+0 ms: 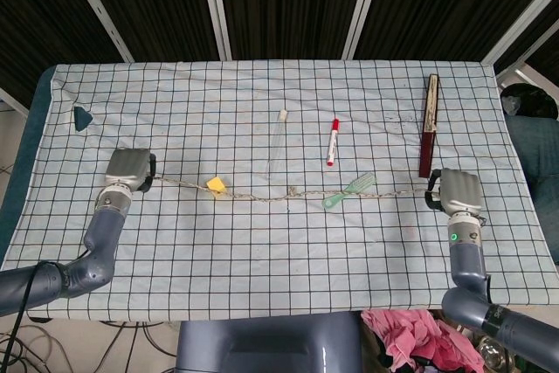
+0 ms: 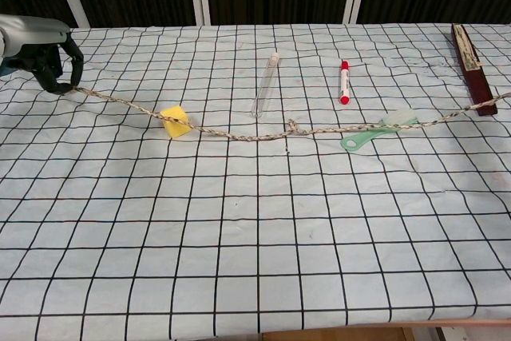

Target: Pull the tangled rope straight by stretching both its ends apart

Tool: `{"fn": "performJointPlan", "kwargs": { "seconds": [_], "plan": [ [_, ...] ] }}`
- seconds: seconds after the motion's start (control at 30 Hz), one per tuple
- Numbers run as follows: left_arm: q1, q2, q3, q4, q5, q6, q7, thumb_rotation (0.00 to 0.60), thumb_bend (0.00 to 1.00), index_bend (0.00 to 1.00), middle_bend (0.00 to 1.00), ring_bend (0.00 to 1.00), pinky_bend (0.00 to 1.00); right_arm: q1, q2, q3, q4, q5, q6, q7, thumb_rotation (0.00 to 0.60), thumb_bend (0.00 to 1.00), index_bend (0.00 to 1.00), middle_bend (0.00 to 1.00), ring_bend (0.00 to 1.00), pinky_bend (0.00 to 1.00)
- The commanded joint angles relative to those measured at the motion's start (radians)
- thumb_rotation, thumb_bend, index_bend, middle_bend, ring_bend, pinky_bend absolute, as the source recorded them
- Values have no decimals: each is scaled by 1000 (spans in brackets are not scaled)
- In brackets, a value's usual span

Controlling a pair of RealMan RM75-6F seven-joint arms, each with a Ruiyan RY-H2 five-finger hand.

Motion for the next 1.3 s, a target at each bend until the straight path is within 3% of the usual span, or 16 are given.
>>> {"fn": "performJointPlan", "kwargs": {
  "seconds": [0.03,0.67,1.3],
  "plan": [
    [10,-2,0,19,-2,-3,-7,600,511,685,952,867,873,-3,0,-2,21,10,-10,5,600,472,638,963,1000,1000],
    [73,0,-4,86,2,-93,-82,600,511,686,953,868,874,-16,-12,-18,108,12,-55,38,600,471,645,965,1000,1000],
    [141,-25,10,139,114,-158,-187,600,512,686,952,868,874,-23,-48,-42,153,12,-101,48,600,472,644,965,1000,1000]
  ]
}}
